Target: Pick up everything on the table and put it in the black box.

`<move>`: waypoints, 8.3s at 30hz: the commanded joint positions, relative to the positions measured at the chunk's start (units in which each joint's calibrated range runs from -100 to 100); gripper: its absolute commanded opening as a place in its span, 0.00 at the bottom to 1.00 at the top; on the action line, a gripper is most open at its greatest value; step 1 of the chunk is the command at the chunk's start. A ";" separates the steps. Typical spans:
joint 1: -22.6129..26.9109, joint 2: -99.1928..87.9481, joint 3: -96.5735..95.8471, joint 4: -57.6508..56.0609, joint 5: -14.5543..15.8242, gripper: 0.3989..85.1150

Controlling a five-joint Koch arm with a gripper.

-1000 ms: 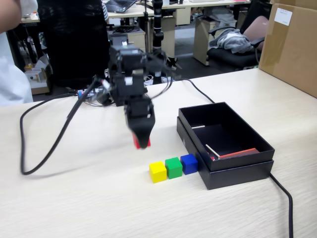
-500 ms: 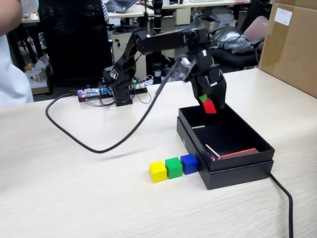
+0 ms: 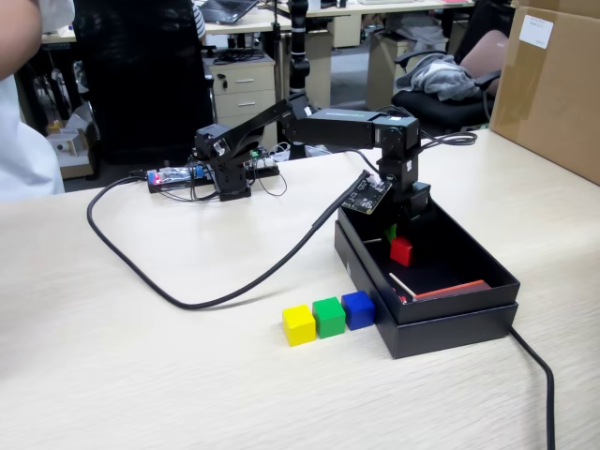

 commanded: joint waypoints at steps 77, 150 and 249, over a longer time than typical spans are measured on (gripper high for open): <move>-2.88 -2.65 16.68 -6.83 -2.83 0.07; -17.68 -10.11 15.69 -10.11 -3.81 0.13; -7.81 -28.24 15.41 -12.27 -0.93 0.04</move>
